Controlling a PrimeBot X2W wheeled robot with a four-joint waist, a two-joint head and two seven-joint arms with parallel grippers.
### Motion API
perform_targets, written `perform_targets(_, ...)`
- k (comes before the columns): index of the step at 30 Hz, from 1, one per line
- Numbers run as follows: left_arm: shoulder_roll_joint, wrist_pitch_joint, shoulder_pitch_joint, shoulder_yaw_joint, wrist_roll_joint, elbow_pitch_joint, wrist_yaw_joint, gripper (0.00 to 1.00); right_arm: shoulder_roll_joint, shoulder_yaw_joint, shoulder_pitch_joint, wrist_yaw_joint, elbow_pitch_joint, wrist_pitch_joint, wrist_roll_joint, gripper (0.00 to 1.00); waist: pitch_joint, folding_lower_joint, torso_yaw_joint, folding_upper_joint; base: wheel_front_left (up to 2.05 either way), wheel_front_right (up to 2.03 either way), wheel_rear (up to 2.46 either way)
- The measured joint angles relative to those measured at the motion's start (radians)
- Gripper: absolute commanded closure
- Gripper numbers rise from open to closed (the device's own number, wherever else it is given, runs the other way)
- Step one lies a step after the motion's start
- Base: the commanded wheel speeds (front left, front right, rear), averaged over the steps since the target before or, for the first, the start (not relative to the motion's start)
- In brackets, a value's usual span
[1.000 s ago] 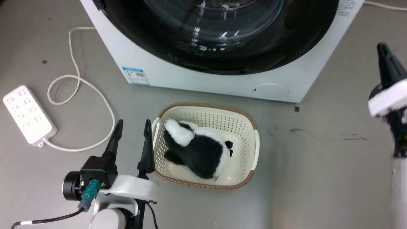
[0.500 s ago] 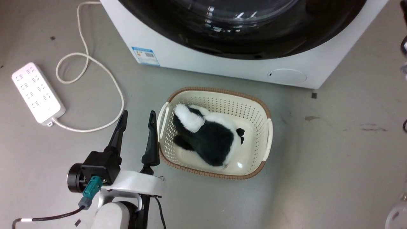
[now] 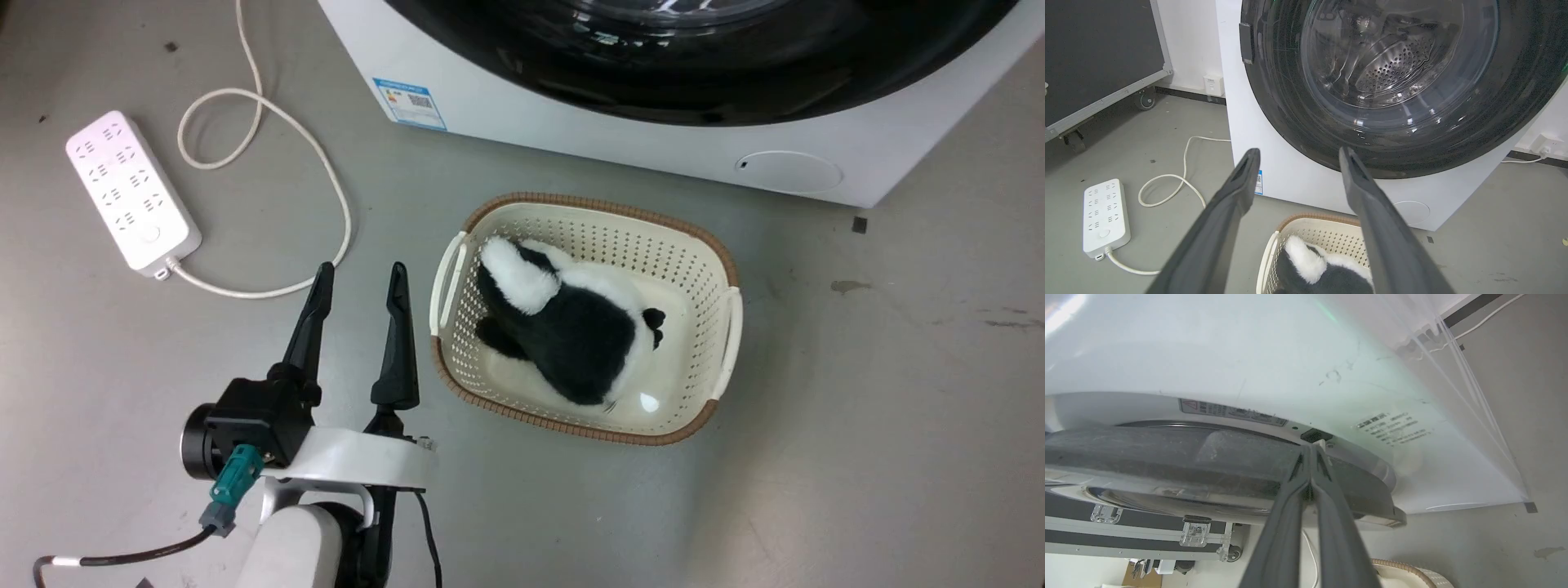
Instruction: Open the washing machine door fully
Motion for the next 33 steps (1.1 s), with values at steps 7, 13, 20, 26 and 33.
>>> perform_targets(7, 0.000, -0.015, -0.004, -0.013, -0.017, -0.005, 0.006, 0.00, -0.022, -0.087, -0.098, 0.000, 0.092, 0.101, -0.002, 1.00, 0.026, 0.0000, 0.025, 0.0000, 0.00, 0.00, 0.00)
perform_targets(13, 0.000, -0.027, -0.021, -0.021, -0.026, -0.006, 0.011, 0.00, -0.025, -0.152, -0.175, -0.002, 0.128, 0.170, 0.000, 1.00, 0.047, 0.0000, 0.043, 0.0000, 0.00, 0.00, 0.00)
perform_targets(20, 0.000, -0.041, -0.022, -0.031, -0.035, -0.002, 0.014, 0.00, -0.032, -0.224, -0.193, -0.002, 0.145, 0.244, 0.020, 1.00, 0.038, 0.0000, 0.060, 0.0000, 0.00, 0.00, 0.00)
perform_targets(26, 0.000, -0.048, -0.018, -0.023, -0.038, 0.009, 0.013, 0.00, -0.015, -0.248, -0.124, -0.002, 0.128, 0.300, 0.037, 1.00, -0.016, -0.0002, 0.060, 0.0001, 0.00, 0.00, 0.00)
perform_targets(33, 0.000, -0.048, 0.030, -0.009, -0.012, 0.047, -0.010, 0.00, 0.073, -0.244, 0.070, -0.002, 0.056, 0.370, 0.081, 1.00, -0.115, -0.0002, 0.044, 0.0000, 0.00, 0.00, 0.00)
